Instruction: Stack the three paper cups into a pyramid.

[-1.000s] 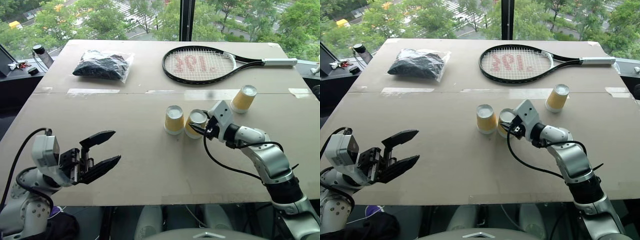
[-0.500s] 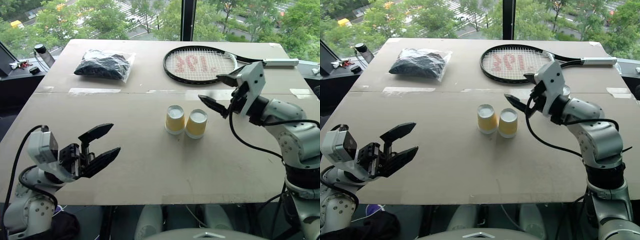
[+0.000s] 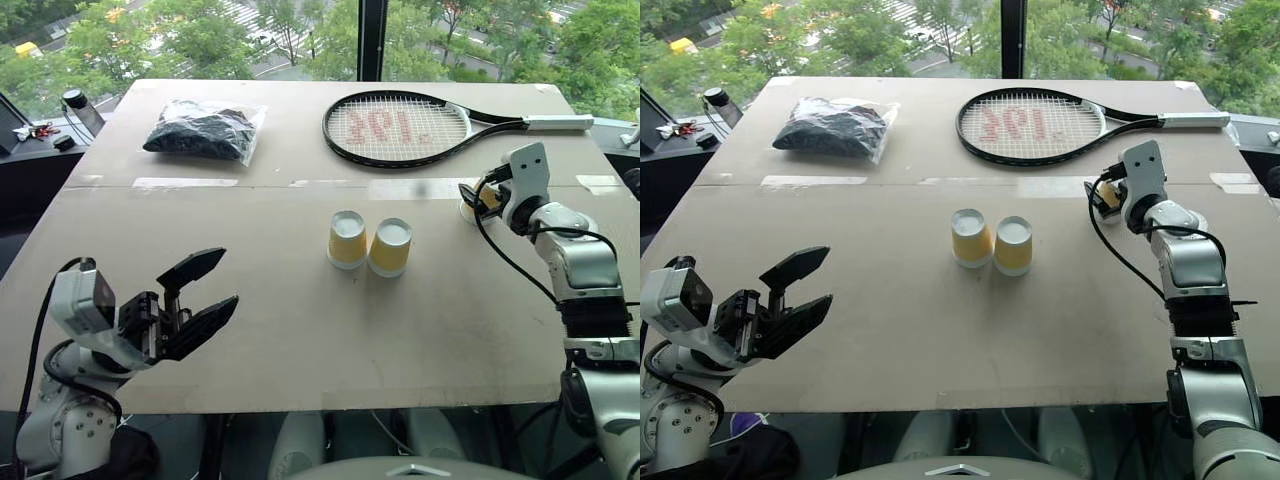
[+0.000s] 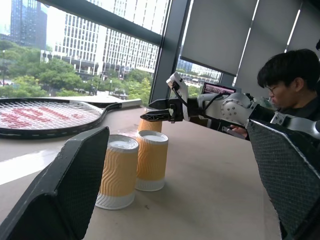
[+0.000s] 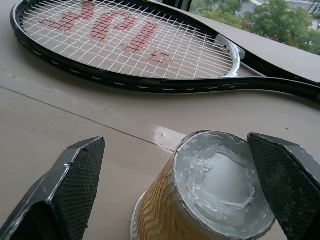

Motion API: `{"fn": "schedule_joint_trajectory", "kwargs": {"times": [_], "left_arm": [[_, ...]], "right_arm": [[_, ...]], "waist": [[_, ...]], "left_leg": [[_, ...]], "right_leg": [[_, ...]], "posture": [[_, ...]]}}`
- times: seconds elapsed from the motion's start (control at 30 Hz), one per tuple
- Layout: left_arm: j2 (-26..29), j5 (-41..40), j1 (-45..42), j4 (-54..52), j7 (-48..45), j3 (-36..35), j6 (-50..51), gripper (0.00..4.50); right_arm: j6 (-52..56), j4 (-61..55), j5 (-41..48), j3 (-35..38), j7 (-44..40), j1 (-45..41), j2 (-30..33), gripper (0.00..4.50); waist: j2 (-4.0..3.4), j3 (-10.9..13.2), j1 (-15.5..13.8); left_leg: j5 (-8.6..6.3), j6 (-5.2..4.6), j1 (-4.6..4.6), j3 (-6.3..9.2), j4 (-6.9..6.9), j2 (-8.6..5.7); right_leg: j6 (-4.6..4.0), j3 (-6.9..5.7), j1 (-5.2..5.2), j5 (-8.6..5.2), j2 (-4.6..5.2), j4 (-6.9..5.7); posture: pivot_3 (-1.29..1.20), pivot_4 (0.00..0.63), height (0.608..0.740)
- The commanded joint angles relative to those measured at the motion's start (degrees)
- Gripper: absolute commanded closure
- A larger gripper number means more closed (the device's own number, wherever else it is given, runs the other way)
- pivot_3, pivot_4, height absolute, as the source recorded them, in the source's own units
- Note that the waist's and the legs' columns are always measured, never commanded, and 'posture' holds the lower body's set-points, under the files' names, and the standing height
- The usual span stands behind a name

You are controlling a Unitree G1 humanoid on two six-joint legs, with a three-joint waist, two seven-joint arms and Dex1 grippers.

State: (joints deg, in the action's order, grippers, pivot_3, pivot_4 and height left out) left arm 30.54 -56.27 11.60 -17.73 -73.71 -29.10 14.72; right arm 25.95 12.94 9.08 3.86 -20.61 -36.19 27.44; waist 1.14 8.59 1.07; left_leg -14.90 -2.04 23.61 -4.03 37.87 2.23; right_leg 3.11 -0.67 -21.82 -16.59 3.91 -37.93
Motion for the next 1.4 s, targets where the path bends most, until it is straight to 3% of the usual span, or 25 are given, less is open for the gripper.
{"fn": "schedule_joint_trajectory", "kwargs": {"times": [0.03, 0.57, 0.67, 0.77, 0.8, 0.93, 1.1, 1.4], "left_arm": [[0.27, -1.84, 1.38, -2.83, -0.91, -1.05, -0.25, 0.0], [0.14, -1.66, 2.51, -2.54, -1.38, -0.55, -0.14, 0.0], [0.32, -1.79, 2.54, -2.28, -1.56, -0.45, 0.2, 0.0], [0.51, -2.06, 2.48, -2.06, -1.64, -0.39, 0.83, 0.0], [0.46, -2.12, 2.45, -1.93, -1.63, -0.49, 0.97, 0.0], [0.32, -2.08, 2.36, -1.27, -2.0, -0.71, 1.15, 0.0], [0.35, -1.91, 1.72, -0.29, -2.29, -0.56, 1.01, 0.0], [0.93, -2.6, 2.59, 0.37, -3.5, -3.41, 0.36, 0.0]], "right_arm": [[-1.33, 1.54, -0.2, 3.45, 3.12, -1.9, -0.49, 0.02], [0.63, 4.87, 3.1, 8.49, 6.0, -2.49, -3.19, 0.02], [0.83, 6.08, 4.19, 9.25, 5.84, -2.61, -3.77, 0.8], [-0.51, 5.45, 4.79, 9.36, 4.67, -2.23, -3.8, 2.21], [-1.15, 3.97, 5.14, 9.22, 3.67, -1.85, -3.69, 2.47], [-2.5, -4.2, 6.82, 7.31, -2.12, 0.08, -2.69, 2.52], [8.07, -24.22, 17.22, 2.05, -12.27, -0.16, -1.71, 2.52], [20.91, -35.47, 19.49, -7.16, -12.57, -3.24, -0.07, 2.52]], "waist": [[0.0, 0.0, -0.08], [-0.02, 0.01, -0.08], [-0.03, 0.01, -0.08], [-0.03, 0.01, -0.1], [-0.03, 0.01, -0.09], [-0.08, 0.05, -0.09], [-0.14, 0.07, 0.23], [-0.06, 0.03, -0.3]], "left_leg": [[0.0, 0.0, 0.0, 0.0, 0.0, 0.0], [0.0, 0.0, 0.01, 0.0, 0.0, 0.0], [0.0, 0.0, 0.01, 0.0, 0.0, 0.0], [0.0, 0.0, 0.01, 0.0, 0.0, 0.0], [0.0, 0.0, 0.01, 0.0, 0.01, 0.0], [0.0, 0.0, 0.03, 0.01, -0.01, 0.0], [-0.01, -0.01, 0.03, 0.01, -0.02, 0.06], [-0.14, -0.24, 0.09, 0.11, 0.04, 0.01]], "right_leg": [[0.0, 0.0, 0.0, 0.0, 0.01, 0.01], [0.0, 0.0, 0.0, 0.0, 0.0, 0.0], [0.0, 0.0, 0.0, 0.0, 0.0, 0.0], [0.0, -0.01, 0.0, 0.0, 0.01, 0.0], [0.0, -0.01, 0.0, 0.0, 0.0, 0.0], [0.0, 0.0, -0.02, 0.0, 0.0, 0.0], [0.01, 0.02, -0.06, 0.0, -0.02, -0.02], [0.0, -0.11, -0.05, 0.0, 0.09, 0.02]], "posture": [[0.0, 0.15, 0.74], [0.0, 0.15, 0.74], [0.0, 0.15, 0.74], [0.0, 0.15, 0.74], [0.0, 0.15, 0.74], [0.0, 0.15, 0.74], [0.0, 0.15, 0.74], [0.0, 0.15, 0.74]]}}
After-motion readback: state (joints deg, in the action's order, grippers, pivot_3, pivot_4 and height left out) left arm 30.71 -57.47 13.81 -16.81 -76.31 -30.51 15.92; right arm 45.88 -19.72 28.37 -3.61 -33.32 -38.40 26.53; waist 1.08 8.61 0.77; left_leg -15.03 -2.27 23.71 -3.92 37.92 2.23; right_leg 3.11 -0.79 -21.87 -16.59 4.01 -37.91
